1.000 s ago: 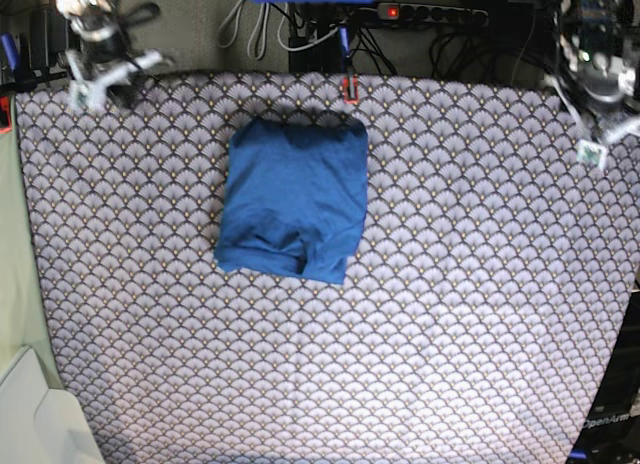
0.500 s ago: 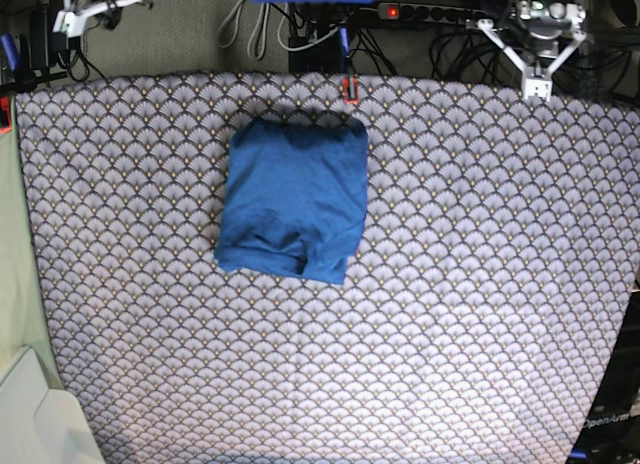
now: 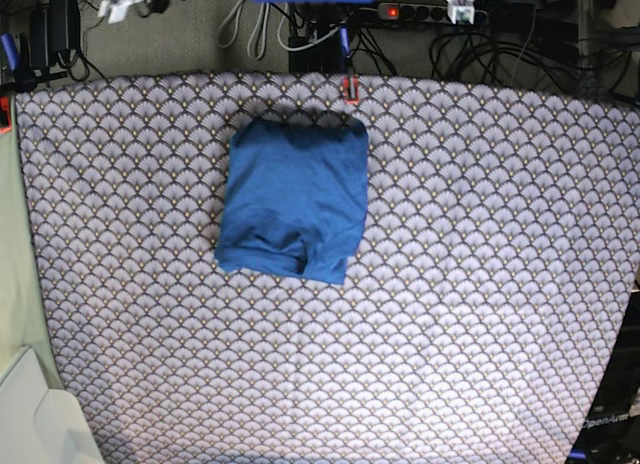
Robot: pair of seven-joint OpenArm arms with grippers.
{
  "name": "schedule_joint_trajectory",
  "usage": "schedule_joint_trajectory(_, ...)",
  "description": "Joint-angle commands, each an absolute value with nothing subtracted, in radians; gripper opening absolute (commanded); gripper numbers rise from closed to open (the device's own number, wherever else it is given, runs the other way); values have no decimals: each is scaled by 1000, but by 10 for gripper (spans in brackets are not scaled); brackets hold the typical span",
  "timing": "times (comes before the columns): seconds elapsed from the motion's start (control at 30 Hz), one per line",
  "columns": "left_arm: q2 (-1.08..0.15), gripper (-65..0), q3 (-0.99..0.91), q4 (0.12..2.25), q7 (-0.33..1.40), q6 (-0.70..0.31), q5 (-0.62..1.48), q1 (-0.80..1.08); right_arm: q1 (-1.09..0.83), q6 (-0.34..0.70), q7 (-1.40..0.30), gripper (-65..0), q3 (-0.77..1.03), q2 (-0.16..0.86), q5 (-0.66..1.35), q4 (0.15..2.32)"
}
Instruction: Fold the T-shirt properly
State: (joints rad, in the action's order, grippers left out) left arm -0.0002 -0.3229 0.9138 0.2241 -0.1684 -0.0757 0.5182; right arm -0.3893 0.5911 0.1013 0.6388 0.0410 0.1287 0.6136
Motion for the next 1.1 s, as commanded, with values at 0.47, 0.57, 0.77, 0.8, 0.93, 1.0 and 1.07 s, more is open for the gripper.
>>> schedule_joint_trajectory(0.47, -68, -646, -323, 45, -111, -127, -82, 65, -237, -122, 456, -650, -68, 104, 125, 133)
schedule_joint_trajectory(0.57, -36, -645, -323, 47, -119, 48, -82, 65, -203, -321, 410, -650, -269, 116, 127, 122)
schedule_joint_trajectory(0.77, -8, -644, -331, 47, -122, 105, -163, 54, -185, -357, 364, -650, -328, 116, 131, 108)
schedule_joint_trajectory(0.8, -7, -644, -331, 47, -122, 105, -165, 51, -186, -357, 364, -650, -326, 114, 131, 108)
schedule_joint_trajectory(0.93, -13, -644, -332, 47, -122, 105, -163, 48, -186, -357, 364, -650, -326, 93, 131, 108)
schedule_joint_trajectory(1.0, -15, -644, -332, 47, -122, 105, -163, 36, -182, -355, 364, -650, -326, 85, 131, 108)
schedule_joint_trajectory(1.07, -15, -644, -332, 47, -122, 107, -163, 30, -179, -355, 364, -650, -328, 70, 131, 108)
